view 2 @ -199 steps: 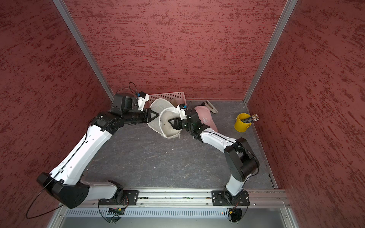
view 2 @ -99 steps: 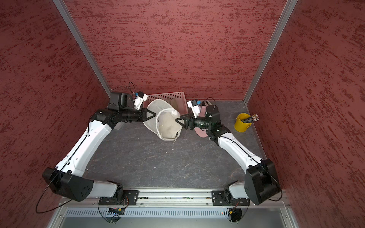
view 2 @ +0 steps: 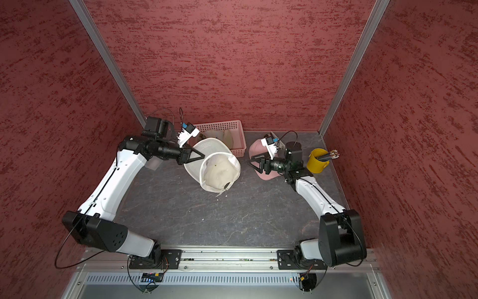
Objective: Turn the baseball cap inside out
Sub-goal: Turn over the baseball cap.
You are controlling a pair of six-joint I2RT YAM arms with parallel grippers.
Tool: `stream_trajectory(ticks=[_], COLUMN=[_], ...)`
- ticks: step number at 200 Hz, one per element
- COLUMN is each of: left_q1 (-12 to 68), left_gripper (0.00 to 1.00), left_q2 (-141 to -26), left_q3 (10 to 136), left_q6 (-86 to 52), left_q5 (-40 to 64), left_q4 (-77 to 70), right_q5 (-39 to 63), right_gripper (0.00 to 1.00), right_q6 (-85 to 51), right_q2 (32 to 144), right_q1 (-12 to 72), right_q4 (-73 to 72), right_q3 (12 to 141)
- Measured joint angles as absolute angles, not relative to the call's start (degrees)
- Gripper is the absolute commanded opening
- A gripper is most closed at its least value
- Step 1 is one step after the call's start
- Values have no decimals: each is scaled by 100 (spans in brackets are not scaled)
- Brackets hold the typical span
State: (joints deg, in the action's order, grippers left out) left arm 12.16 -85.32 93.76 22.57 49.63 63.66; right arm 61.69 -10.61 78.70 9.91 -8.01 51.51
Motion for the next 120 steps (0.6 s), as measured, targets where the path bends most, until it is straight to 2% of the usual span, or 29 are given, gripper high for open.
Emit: stream_trajectory(ticks=[52,81,108,120], left_q1=[1669,1743,1750,1778], left_gripper=[0,0,0,0], left_q2=[-8844,-8967,-8967,-8967], left_q3=[9570,9719,9883,9911], left_q6=[2521,2512,2510,2510], left_q5=[4976,4930,4941,4941], left_q4=[6602,6606,6604,6606], right_q5=[6783,6938,6993,7006], right_gripper=[62,56,56,50], right_q6=[-360,-3,176,198], right_q2=[7870,7870,7891,7911], right_q1=[1118,1245,1343,1374], right_q4=[-554,-257,-113,-115], right_q3=[5151,5151,5151,5146])
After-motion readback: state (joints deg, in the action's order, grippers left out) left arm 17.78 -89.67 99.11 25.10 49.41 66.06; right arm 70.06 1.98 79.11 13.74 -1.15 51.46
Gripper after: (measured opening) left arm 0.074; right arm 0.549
